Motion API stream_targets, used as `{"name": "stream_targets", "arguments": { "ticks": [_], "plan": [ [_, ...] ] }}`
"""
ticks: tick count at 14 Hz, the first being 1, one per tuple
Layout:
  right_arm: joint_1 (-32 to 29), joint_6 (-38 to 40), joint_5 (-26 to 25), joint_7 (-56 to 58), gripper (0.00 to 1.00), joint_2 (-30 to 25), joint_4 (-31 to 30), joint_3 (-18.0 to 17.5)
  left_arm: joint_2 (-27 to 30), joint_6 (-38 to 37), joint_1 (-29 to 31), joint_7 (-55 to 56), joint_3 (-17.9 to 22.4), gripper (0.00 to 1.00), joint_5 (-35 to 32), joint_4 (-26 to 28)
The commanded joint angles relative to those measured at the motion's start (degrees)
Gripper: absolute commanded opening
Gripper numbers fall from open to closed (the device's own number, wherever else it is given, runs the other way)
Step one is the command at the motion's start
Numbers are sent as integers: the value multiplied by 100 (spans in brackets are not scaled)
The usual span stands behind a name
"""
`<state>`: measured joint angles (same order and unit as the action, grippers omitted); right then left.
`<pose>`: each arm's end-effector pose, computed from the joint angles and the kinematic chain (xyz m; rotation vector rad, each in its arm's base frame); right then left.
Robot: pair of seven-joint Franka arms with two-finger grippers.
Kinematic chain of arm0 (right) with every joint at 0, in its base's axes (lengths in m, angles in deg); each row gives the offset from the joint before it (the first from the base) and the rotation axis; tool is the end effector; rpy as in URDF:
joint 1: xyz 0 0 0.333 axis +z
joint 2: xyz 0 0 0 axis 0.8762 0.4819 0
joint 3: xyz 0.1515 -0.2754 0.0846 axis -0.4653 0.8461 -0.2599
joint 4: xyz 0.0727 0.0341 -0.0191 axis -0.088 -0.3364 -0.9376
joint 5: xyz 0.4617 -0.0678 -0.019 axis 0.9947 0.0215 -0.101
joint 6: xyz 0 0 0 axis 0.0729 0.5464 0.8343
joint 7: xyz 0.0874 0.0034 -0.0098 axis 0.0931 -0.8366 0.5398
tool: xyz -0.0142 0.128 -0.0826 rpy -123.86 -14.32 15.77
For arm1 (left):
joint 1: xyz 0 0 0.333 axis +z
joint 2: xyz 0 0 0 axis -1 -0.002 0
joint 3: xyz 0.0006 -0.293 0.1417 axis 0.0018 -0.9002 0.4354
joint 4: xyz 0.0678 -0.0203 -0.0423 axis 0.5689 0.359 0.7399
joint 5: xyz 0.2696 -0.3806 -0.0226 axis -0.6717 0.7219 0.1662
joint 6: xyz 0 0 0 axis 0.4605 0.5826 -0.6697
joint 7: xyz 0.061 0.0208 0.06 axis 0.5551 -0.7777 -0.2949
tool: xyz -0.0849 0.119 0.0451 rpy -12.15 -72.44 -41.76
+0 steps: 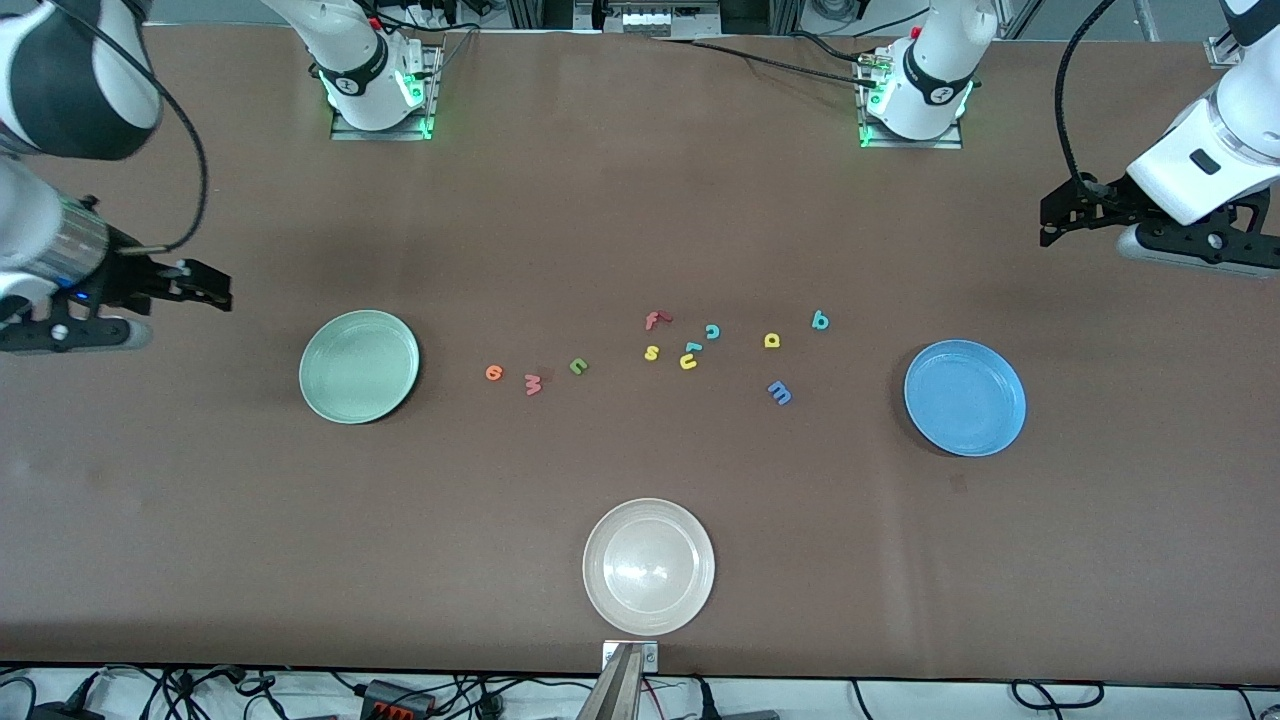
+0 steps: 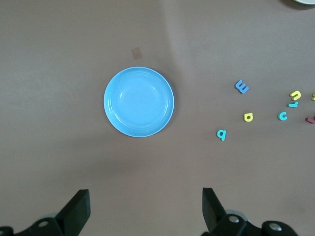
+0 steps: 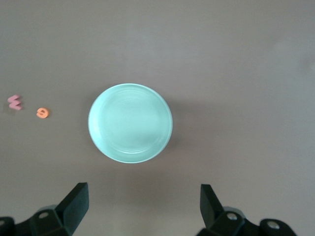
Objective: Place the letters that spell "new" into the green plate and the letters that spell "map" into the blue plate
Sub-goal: 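Move the left gripper and the right gripper toward the scattered letters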
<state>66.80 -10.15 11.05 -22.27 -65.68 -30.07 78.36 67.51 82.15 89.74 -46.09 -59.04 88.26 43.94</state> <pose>0.6713 0.0353 0.4444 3.0848 0.1717 -0.1501 0.6082 -0.0414 0.5458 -3.1212 0.2545 0.0725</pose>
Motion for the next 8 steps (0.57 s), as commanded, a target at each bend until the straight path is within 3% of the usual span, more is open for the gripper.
{"name": "stream_targets", "arguments": {
  "ticks": [1, 5, 8],
  "plan": [
    [466, -232, 22, -280, 100, 374, 33, 9, -208, -252, -20, 22, -36, 100, -98, -154],
    [1125, -892, 48, -526, 100, 998, 42, 9, -980, -306, -134, 30, -212, 100, -63, -189],
    [1433, -1401, 48, -545, 100, 1560, 42, 9, -1981, 52, -415, 57, -361, 100, -54, -531]
  ]
}}
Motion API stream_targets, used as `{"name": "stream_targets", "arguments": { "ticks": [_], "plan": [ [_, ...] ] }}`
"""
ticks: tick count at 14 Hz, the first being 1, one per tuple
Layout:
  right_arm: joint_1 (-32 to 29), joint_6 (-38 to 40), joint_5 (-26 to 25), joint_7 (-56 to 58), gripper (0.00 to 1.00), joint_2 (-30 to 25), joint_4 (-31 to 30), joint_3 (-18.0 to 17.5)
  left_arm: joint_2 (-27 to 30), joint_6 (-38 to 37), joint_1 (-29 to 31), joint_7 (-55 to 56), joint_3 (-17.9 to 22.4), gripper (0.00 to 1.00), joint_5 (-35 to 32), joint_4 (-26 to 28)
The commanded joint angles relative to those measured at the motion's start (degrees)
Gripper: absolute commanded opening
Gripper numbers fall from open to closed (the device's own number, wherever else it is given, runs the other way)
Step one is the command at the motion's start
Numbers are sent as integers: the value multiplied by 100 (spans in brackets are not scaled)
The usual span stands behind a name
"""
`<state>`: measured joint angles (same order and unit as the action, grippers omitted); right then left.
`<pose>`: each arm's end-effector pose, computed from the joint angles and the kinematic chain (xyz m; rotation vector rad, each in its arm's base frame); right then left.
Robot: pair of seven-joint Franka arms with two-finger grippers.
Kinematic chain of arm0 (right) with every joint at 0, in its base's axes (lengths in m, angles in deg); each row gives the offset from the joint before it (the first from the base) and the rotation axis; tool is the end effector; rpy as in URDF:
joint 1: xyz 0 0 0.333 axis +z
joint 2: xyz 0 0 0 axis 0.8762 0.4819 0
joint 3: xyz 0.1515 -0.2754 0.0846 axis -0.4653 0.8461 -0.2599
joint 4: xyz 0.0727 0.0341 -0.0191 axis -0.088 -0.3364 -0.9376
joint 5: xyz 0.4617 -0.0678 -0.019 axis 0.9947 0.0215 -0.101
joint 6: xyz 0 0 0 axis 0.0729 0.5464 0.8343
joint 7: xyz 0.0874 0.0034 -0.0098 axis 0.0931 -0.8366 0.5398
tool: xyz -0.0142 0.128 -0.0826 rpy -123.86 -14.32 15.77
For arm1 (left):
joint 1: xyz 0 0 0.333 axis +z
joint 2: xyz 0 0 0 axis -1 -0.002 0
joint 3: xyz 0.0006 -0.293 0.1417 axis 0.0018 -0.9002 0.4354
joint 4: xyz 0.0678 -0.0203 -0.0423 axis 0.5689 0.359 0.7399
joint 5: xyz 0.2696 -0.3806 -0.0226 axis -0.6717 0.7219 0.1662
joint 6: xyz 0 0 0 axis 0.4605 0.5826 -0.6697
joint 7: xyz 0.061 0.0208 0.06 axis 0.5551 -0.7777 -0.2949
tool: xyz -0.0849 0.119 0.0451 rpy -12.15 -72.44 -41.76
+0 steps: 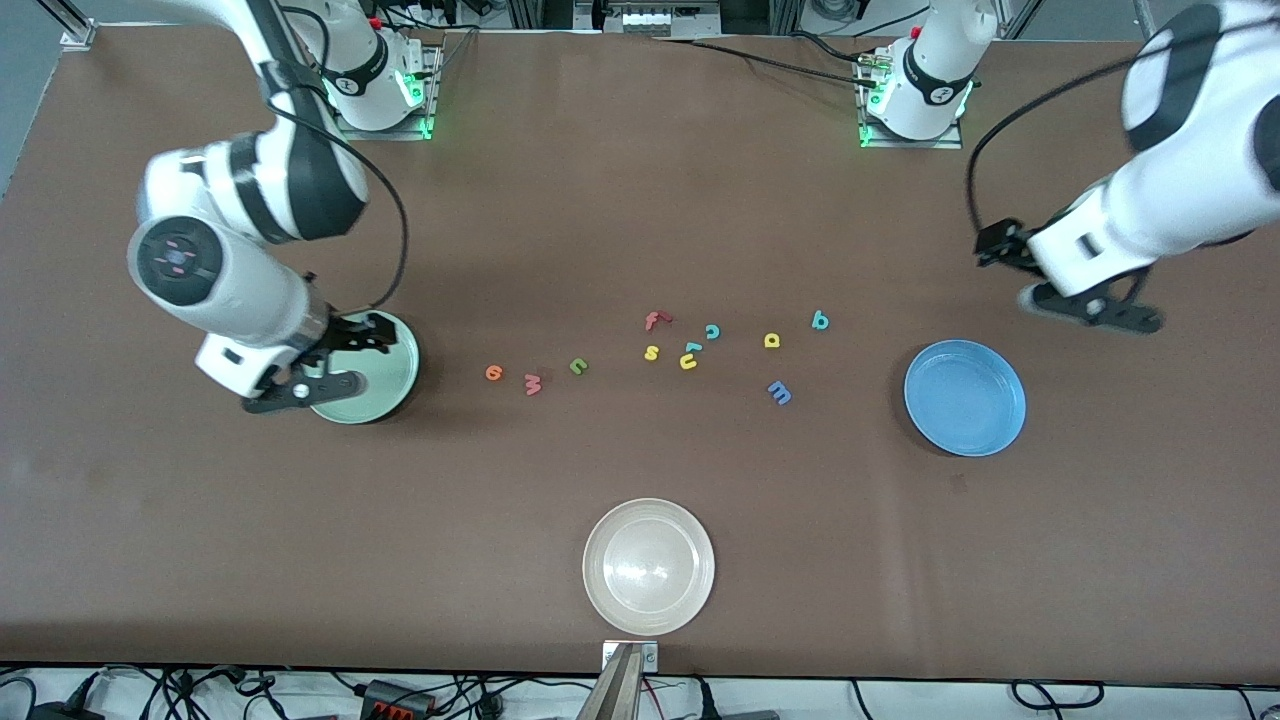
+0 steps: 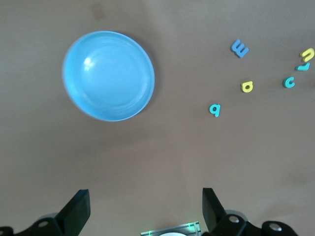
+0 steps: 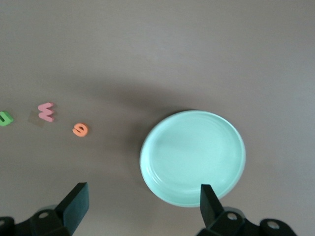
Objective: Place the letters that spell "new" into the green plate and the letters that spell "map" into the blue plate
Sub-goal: 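Move the left gripper and the right gripper toward the scattered letters, then grasp the blue letter with the left gripper while the right gripper grasps orange e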
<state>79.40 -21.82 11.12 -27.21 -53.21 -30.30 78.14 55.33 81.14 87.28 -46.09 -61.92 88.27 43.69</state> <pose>0.6858 0.1964 0.3055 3.0433 0.3953 -0.1624 0.6309 -0.0995 0.4145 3.0840 -0.3996 -0.4241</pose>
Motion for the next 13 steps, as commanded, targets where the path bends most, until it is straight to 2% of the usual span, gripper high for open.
{"name": "stream_targets", "arguments": {
  "ticks": [1, 3, 5, 10, 13],
  "plan": [
    [305, -348, 50, -60, 100, 472, 65, 31, -958, 512, -266, 65, -74, 100, -55, -516],
    [473, -516, 94, -139, 94, 815, 56, 31, -1301, 1102, -407, 458, -74, 100, -37, -499],
    [552, -560, 120, -664, 84, 1079, 56, 31, -1591, 1542, -591, 1519, -74, 100, 76, -499],
    [790, -1263, 270, -1465, 79, 1501, 47, 31, -2215, 2325, -1250, 4832, -74, 100, 86, -472],
    [781, -1237, 717, -1624, 73, 1546, 21, 31, -2655, 3071, -1470, 6101, -74, 100, 77, -428]
  ]
}}
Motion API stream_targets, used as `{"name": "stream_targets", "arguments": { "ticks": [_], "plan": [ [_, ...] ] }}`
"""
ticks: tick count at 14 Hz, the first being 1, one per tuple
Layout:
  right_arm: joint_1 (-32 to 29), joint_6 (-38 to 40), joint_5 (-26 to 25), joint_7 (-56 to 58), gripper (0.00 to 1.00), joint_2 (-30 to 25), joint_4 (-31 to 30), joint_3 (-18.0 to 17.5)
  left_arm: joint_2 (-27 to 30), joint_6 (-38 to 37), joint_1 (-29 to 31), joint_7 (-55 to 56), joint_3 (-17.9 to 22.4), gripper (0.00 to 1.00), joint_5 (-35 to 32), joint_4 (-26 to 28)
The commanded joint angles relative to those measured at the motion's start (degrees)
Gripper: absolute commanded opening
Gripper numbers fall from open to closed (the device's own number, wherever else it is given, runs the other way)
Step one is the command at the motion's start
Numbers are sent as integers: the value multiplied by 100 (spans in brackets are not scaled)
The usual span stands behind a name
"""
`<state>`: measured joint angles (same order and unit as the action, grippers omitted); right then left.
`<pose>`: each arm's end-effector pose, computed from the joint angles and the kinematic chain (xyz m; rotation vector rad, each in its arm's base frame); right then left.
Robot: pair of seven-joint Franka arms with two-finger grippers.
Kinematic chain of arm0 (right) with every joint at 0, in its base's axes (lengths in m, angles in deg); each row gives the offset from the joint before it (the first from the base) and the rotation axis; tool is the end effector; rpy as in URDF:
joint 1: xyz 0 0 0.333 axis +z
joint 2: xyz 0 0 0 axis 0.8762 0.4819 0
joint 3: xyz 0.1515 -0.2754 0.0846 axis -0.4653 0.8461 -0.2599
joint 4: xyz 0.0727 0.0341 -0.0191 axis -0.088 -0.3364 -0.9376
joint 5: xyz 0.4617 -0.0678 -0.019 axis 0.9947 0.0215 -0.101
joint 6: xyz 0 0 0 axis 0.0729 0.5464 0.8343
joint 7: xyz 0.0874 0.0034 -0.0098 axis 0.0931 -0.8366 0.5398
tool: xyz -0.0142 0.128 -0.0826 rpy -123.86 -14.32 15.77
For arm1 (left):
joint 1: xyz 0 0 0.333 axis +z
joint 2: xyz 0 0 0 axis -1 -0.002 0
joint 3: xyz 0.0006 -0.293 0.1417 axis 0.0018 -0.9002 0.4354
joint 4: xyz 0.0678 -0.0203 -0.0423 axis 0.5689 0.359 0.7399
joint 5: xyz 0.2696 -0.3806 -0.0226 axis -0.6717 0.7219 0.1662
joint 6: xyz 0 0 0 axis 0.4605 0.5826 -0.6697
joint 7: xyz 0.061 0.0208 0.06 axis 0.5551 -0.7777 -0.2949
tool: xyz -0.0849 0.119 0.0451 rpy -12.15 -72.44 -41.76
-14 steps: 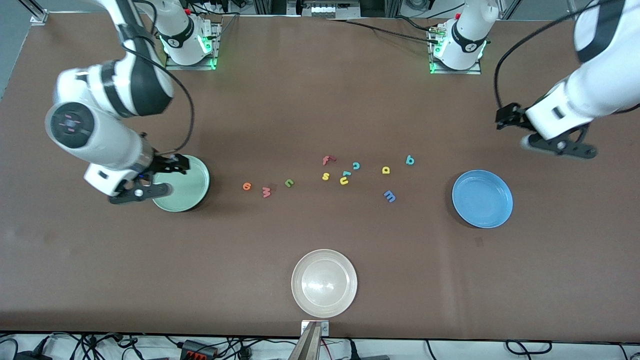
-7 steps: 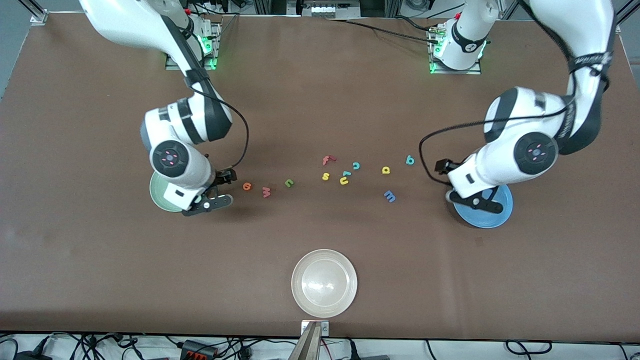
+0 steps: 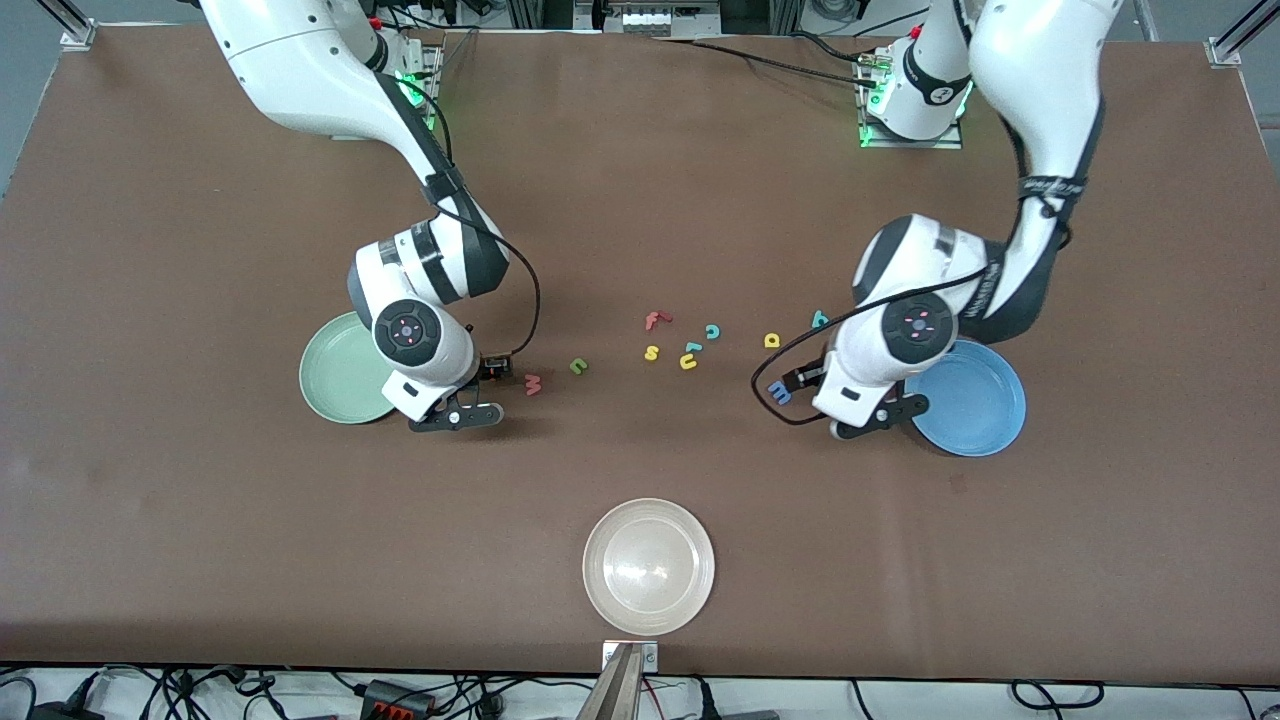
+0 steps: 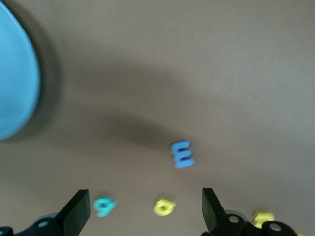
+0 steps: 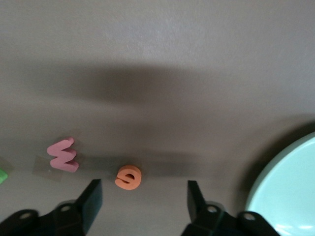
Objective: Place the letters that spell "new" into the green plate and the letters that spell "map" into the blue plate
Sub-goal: 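Grasp the blue letter with the left gripper while the right gripper grasps orange e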
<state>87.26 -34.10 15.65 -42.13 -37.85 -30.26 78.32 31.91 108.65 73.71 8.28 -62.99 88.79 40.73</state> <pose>0.6544 0.2943 0.1271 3.0754 0.1475 -0.2464 0.6626 -0.2890 0.1877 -3.0270 -0.7007 0.2504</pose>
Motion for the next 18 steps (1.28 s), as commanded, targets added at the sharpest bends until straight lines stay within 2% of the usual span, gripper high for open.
{"name": "stream_targets", "arguments": {
  "ticks": [1, 3, 5, 10, 13, 17, 18],
  "plan": [
    [13, -10, 292, -141, 72, 9, 8, 12, -418, 471, -149, 754, 34, 100, 26, -133],
    [-13, -27, 344, -272, 69, 123, 8, 12, -568, 735, -176, 772, 34, 100, 26, -107],
    [-5, -45, 625, -299, 68, 211, 8, 12, -770, 1033, -167, 763, 34, 100, 26, -54],
    [74, -54, 635, -299, 65, 282, 8, 12, -893, 1035, -281, 640, 34, 100, -62, -36],
    [74, -150, 635, -290, 62, 361, 8, 12, -973, 1062, -281, 658, 34, 64, -62, -36],
    [74, -212, 643, -299, 60, 387, 8, 12, -991, 1062, -272, 649, 34, 36, -62, -36],
    [74, -203, 643, -299, 59, 387, 8, 12, -991, 1062, -264, 649, 34, 26, -62, -45]
  ]
}}
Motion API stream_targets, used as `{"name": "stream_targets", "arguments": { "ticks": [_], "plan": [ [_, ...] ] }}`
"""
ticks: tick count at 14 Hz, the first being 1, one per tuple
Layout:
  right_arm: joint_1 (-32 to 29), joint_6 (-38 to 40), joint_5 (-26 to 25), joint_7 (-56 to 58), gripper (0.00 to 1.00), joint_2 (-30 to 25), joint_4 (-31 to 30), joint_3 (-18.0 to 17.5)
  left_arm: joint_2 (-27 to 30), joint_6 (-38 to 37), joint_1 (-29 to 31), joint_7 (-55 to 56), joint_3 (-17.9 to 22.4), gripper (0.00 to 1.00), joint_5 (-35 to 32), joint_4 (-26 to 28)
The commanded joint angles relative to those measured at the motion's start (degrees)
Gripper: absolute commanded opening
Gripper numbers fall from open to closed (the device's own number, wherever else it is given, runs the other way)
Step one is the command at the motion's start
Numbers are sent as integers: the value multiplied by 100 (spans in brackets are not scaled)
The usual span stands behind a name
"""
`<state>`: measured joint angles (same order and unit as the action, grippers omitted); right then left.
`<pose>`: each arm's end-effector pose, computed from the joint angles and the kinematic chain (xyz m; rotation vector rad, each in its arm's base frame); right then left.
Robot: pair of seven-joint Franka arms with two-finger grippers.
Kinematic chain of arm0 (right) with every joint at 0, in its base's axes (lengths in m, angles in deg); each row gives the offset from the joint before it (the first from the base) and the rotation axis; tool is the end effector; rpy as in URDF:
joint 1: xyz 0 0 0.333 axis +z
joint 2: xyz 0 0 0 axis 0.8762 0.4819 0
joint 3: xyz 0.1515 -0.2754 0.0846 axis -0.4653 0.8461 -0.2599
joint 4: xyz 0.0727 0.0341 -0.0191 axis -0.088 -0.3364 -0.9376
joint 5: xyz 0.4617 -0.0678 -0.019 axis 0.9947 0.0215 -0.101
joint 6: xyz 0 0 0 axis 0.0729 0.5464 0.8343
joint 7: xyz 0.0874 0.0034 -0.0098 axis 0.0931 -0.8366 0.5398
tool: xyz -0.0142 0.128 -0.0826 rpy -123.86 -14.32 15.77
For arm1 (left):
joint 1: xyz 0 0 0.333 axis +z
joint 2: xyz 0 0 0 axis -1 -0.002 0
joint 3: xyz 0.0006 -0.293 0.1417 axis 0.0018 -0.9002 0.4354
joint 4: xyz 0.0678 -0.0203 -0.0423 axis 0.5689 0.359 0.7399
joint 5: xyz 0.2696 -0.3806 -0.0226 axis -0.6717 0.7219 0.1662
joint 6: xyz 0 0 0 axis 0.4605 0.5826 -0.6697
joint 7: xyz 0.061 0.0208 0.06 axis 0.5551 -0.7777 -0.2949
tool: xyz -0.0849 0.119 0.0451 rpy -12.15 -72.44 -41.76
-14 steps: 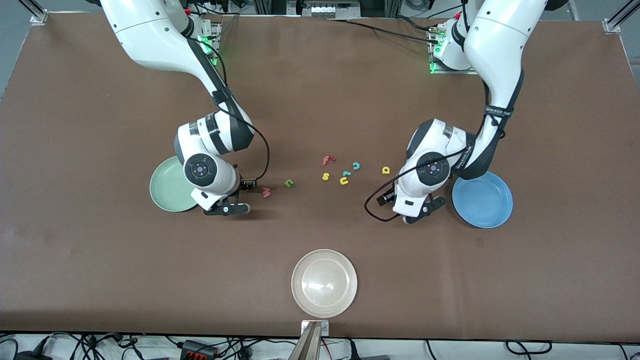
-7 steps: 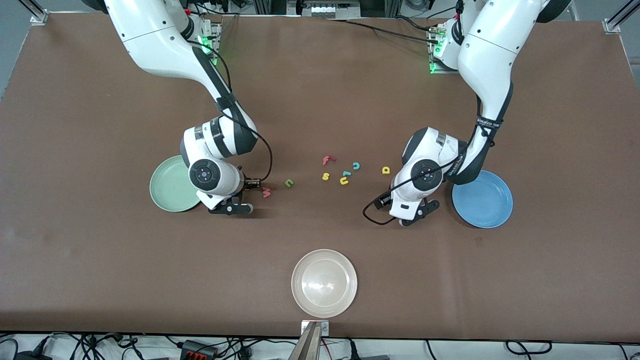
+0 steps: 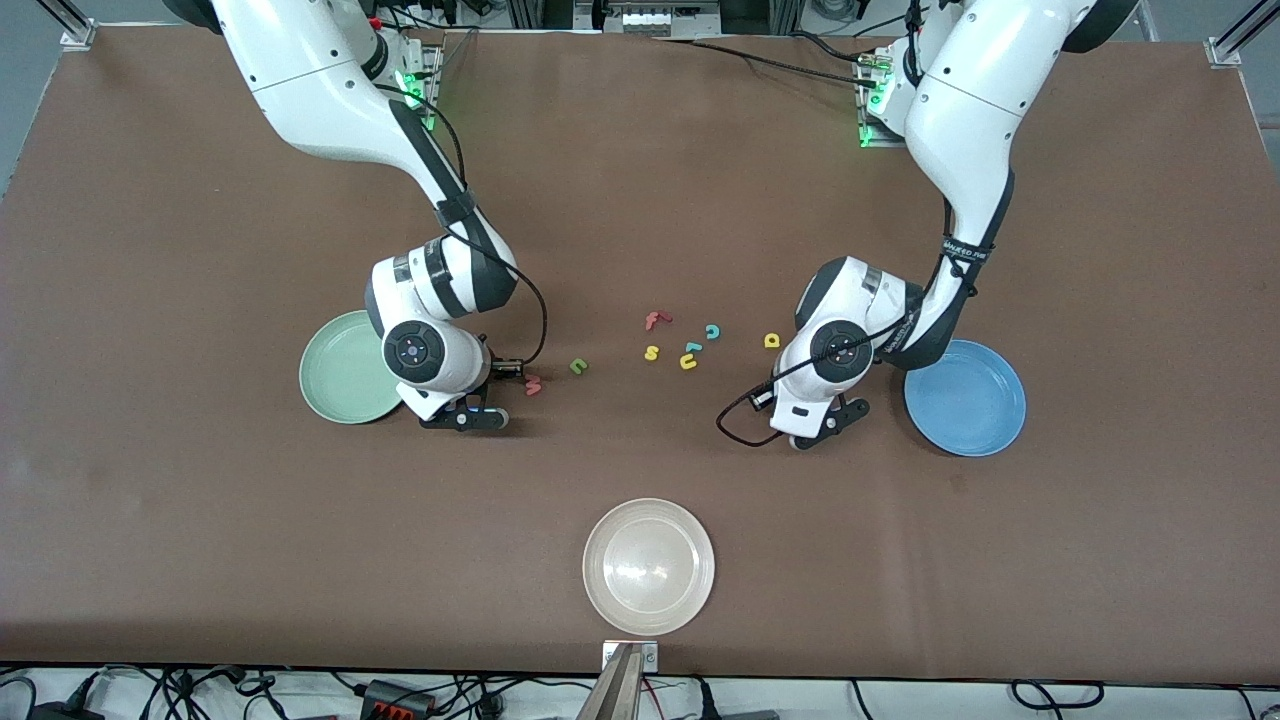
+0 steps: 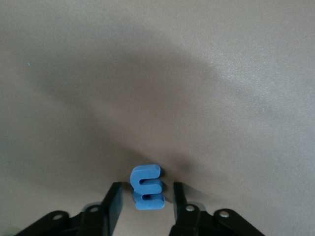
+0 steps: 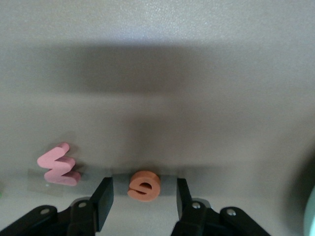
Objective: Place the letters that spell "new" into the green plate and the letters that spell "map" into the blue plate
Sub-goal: 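Drop the blue letter on the blue plate while the right gripper drops orange e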
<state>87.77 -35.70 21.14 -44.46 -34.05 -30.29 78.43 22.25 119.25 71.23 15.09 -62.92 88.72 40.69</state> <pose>0.6401 0.3007 0.0815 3.1152 -0.0009 -0.3428 0.6462 -0.3176 0.0793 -3.0046 -0.8383 0.2431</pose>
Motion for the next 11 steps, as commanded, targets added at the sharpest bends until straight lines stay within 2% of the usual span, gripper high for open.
{"name": "stream_targets", "arguments": {
  "ticks": [1, 2, 3, 5, 8, 10, 11],
  "plan": [
    [14, -35, 85, -66, 57, 7, 2, 2, -16, -7, -7, -41, 26, 15, -55, -58],
    [-3, -43, 85, -66, 57, 33, 2, 2, 11, -25, 2, -41, 26, 5, -55, -93],
    [5, -43, 94, -66, 56, 34, 11, 2, 37, -42, 37, -41, 35, 2, -55, -128],
    [14, -17, 94, -75, 54, 42, 11, 2, 212, -208, 107, -241, 96, 1, -73, -137],
    [23, -8, 94, -66, 49, 51, 2, 2, 572, -1103, 484, -1382, 123, 2, -73, -207],
    [23, -8, 94, -66, 39, 51, 2, 2, 739, -1596, 774, -2278, 184, 3, -360, -208],
    [32, 0, 94, -57, 30, 60, 2, 2, 836, -1790, 932, -2621, 185, 3, -667, -199]
  ]
}}
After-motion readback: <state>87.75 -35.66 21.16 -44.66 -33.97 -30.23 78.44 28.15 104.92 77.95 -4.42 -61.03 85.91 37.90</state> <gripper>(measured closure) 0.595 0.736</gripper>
